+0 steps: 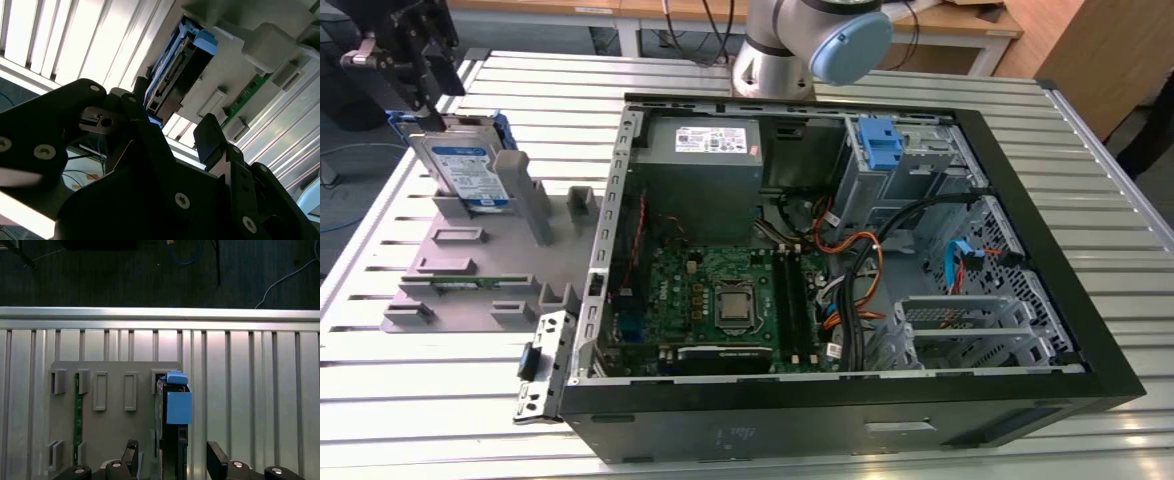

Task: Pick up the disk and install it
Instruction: 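Pick up the disk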

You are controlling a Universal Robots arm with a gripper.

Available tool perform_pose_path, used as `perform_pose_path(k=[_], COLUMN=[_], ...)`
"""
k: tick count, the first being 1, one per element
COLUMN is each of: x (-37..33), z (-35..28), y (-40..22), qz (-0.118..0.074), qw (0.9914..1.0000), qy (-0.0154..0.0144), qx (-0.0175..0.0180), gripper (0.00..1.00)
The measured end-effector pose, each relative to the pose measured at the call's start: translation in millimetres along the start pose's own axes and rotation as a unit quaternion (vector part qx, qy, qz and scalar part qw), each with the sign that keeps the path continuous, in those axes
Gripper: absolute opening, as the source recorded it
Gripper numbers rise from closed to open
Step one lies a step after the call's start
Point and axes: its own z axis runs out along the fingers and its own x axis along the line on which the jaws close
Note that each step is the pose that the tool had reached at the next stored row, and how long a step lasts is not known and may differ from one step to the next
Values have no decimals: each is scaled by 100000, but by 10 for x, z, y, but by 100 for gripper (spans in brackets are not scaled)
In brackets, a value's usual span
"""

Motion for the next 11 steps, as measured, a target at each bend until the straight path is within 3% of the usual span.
perform_pose_path(k=[11], x=[5], z=[143], y=[33], qz=[-2452], qw=[99969], qy=[66], qx=[494], gripper=[65])
